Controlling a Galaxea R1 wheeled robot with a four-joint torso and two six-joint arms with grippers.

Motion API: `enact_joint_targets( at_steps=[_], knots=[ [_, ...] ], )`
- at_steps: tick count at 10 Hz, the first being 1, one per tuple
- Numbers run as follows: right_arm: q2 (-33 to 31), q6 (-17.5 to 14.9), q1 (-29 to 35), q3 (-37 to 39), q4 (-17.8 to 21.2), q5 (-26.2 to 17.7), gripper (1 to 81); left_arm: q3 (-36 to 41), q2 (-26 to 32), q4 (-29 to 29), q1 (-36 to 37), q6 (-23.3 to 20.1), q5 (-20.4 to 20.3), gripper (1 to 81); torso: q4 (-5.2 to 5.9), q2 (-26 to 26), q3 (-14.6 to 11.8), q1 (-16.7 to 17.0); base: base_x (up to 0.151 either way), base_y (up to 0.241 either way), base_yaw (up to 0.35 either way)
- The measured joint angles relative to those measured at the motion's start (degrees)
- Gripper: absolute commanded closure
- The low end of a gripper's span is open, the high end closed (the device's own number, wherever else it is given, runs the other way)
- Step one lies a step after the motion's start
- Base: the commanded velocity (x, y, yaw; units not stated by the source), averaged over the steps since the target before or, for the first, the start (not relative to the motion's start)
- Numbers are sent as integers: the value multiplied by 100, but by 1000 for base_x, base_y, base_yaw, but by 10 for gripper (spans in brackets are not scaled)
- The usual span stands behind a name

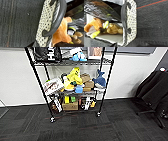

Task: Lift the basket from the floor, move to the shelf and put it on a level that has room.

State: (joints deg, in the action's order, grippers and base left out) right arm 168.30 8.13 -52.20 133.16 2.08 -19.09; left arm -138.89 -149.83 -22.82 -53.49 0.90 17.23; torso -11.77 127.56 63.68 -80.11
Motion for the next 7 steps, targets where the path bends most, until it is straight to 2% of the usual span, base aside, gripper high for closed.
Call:
enact_joint_targets(
  at_steps=[2, 4, 7],
  knots=[
    [48, 2, 112, -2, 129, -15, 10, 7, -66, 2, 201, 0, 160, 10, 0, 335, 245, -219, 0, 0, 0],
    [35, 2, 306, -2, 271, 16, 10, 22, -88, 2, 446, 0, 273, 10, 0, 533, 293, -337, 0, 0, 0],
    [61, 2, 446, -2, 428, -12, 10, 35, 69, -72, 763, 0, 380, 10, 0, 564, 315, -363, 0, 0, 0]
  ],
)
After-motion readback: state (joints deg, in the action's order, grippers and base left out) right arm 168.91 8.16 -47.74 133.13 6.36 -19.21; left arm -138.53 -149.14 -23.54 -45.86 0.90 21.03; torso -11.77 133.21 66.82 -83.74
